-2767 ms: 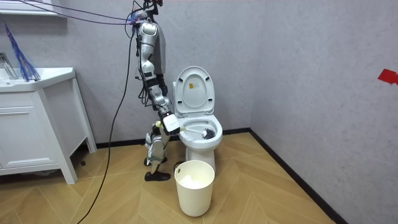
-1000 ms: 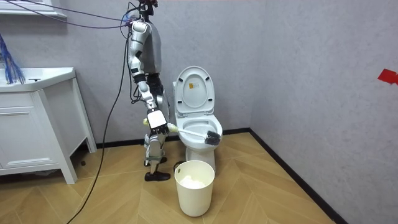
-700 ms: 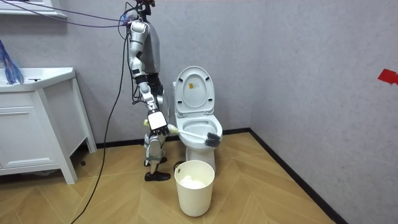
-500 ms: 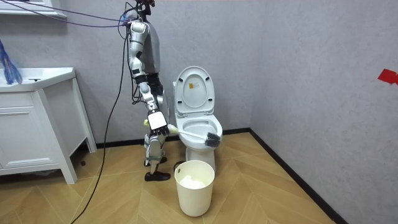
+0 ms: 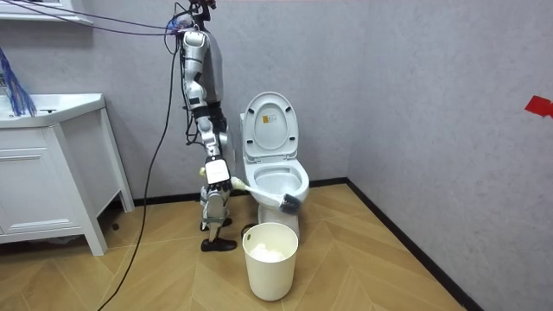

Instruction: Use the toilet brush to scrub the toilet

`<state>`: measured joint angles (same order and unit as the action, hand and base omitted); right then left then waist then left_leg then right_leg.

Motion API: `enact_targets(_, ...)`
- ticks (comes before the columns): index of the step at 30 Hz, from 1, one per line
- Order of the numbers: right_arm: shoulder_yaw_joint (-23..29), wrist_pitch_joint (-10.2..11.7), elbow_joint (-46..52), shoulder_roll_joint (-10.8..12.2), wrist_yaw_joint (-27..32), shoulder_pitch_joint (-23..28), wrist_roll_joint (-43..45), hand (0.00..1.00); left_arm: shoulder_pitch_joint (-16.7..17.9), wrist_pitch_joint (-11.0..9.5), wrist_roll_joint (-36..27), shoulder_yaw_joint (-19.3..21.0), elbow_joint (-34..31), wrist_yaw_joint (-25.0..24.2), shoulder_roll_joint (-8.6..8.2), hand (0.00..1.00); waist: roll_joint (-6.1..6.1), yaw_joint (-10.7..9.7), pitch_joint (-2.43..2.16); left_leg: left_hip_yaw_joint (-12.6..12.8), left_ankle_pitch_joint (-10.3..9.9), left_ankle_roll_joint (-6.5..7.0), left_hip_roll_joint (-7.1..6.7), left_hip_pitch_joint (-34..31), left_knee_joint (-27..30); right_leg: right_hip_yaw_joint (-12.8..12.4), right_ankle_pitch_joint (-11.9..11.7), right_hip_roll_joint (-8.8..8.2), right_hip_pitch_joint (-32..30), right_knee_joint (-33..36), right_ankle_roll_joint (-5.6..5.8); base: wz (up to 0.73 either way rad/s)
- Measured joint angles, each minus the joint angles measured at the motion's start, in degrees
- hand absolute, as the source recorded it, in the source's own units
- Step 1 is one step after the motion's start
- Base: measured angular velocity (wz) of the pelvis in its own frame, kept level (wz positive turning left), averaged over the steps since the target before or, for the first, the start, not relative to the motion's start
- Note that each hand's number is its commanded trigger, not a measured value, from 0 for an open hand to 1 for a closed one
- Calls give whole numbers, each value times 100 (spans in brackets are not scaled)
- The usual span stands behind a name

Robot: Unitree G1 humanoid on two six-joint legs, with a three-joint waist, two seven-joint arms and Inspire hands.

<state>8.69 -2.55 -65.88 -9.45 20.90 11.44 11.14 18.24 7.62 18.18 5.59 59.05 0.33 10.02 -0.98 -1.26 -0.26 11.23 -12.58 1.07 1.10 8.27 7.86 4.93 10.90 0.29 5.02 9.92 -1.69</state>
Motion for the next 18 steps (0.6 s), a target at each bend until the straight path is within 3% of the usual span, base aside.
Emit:
enact_targets(13,461,-70,-387,-6,11,0,-957,0,79,159,51,52,-57,-102,-8,0,-69,-99,25,-352,0,3,-52,-80,101,244,78,-62,63,-15,17,12)
enact_targets(18,510,-126,-545,-8,-21,-7,-1196,0,83,174,68,123,-74,-113,-8,0,-92,-141,26,-357,1,3,-49,-52,99,250,91,-61,90,-5,7,2)
